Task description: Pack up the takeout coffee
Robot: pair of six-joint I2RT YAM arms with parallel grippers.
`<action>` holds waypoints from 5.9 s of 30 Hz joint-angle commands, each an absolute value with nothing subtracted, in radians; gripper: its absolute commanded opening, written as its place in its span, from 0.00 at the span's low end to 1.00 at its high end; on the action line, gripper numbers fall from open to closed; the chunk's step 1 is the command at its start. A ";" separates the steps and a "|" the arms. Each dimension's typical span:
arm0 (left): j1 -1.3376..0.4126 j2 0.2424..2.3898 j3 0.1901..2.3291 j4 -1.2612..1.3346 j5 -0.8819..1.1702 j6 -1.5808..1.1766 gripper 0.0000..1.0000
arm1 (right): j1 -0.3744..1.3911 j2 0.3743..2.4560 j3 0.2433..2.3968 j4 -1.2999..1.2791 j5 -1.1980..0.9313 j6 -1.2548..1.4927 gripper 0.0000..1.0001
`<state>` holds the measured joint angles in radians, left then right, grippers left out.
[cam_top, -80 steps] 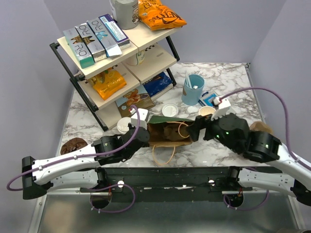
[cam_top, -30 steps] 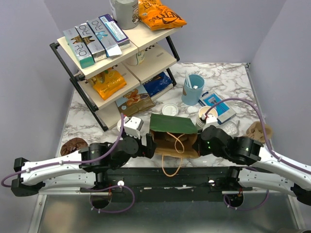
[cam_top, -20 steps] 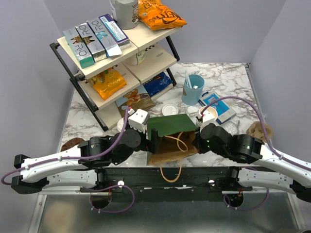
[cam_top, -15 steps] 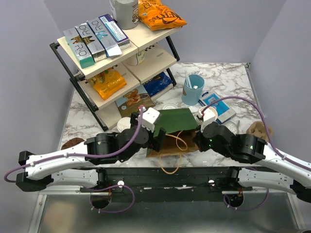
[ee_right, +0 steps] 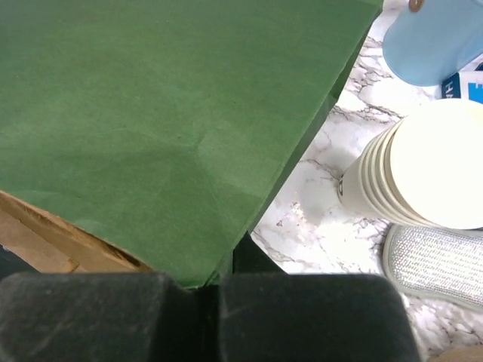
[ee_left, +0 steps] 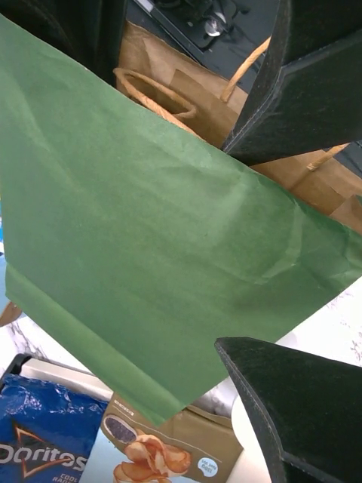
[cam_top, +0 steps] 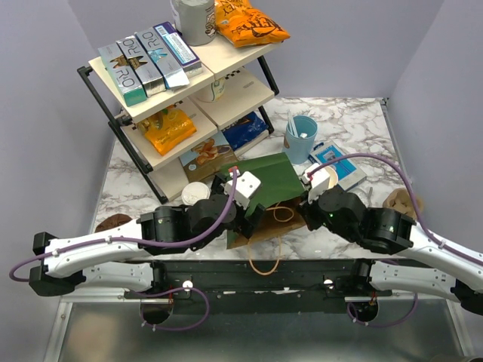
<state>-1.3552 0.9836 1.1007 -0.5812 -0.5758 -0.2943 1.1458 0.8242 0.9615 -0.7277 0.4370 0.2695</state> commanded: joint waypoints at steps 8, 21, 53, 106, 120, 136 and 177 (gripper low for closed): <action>-1.359 0.992 1.094 -0.558 -0.672 -0.276 0.41 | 1.143 0.972 1.219 -0.998 0.382 0.517 0.01; -1.359 0.809 1.160 -0.514 -0.656 -0.347 0.99 | 0.832 1.104 1.439 -1.144 -0.214 0.673 0.01; -1.358 0.652 0.983 -0.546 -0.951 -0.584 0.99 | 0.646 1.048 1.590 -1.065 -0.332 0.090 0.82; -1.356 0.569 0.904 -0.692 -0.966 -0.825 0.99 | 0.822 1.354 1.498 -0.959 -0.103 0.325 0.01; -1.356 0.531 0.874 -0.661 -0.933 -0.830 0.99 | 0.853 1.196 1.444 -0.811 -0.121 0.442 0.01; -1.356 0.514 0.868 -0.689 -0.928 -0.865 0.99 | 0.922 1.250 1.526 -0.859 -0.035 0.174 0.01; -1.356 0.494 0.911 -0.721 -0.974 -0.859 0.99 | 1.144 1.154 1.316 -0.920 0.021 -0.532 0.72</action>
